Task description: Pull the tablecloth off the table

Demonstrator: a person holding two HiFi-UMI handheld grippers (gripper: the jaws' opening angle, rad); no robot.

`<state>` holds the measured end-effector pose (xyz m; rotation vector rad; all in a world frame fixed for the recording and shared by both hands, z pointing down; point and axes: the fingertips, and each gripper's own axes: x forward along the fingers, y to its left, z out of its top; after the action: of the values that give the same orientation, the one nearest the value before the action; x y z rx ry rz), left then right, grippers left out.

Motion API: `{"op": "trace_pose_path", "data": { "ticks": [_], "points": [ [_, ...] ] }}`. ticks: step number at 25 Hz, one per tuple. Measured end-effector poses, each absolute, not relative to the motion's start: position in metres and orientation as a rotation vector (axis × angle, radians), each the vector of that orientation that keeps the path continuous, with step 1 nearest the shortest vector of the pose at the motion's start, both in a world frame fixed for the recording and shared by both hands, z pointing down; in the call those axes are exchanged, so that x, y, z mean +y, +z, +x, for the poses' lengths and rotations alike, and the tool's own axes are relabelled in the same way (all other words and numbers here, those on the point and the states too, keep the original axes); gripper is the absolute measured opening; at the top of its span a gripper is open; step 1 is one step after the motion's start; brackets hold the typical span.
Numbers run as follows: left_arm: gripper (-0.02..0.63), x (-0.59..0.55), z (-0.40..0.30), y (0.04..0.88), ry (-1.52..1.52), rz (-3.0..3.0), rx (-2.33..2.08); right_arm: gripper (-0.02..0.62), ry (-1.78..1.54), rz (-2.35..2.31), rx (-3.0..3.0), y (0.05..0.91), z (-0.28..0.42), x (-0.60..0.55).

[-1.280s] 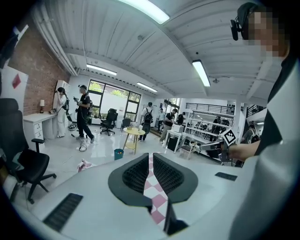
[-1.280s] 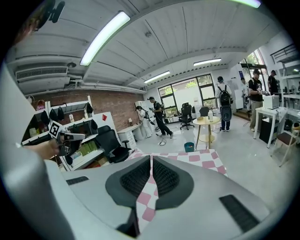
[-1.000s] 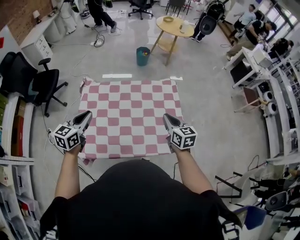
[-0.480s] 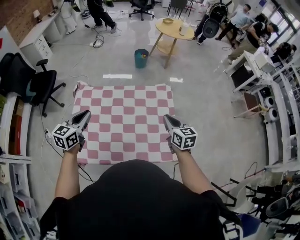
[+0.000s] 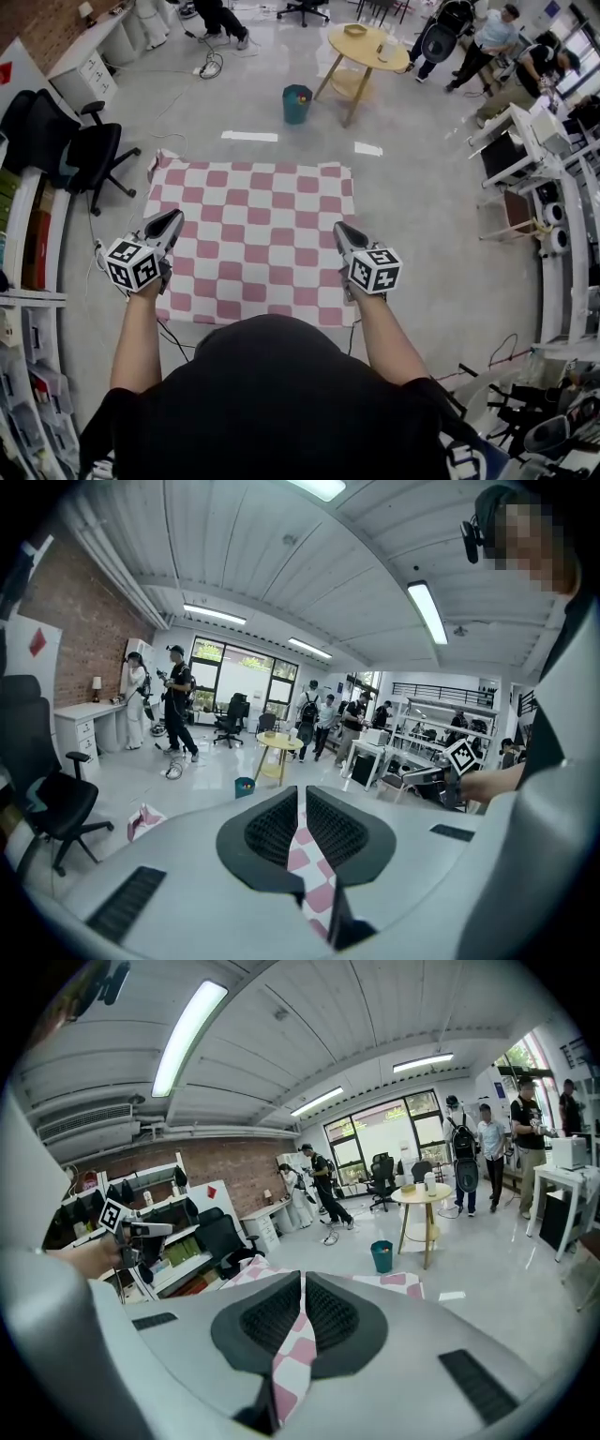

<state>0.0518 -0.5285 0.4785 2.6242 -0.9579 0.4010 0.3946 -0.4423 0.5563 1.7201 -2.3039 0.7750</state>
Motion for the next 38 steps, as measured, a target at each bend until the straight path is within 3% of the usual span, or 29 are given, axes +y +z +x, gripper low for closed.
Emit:
{"op": "trace_pose_path", "data": {
  "ticks": [10,38],
  "points": [
    [0.049,-0.564,0.041,0.491,0.425,2.612,-0.922,0.043,0.821,1.742,-2.254,0.572,0.385,-0.468],
    [0.049,-0.611,-0.084,0.499,0.439,2.607,-0.857,0.043,0.797,1.86,-2.107,0.562,0.3,-0.462]
  ]
}}
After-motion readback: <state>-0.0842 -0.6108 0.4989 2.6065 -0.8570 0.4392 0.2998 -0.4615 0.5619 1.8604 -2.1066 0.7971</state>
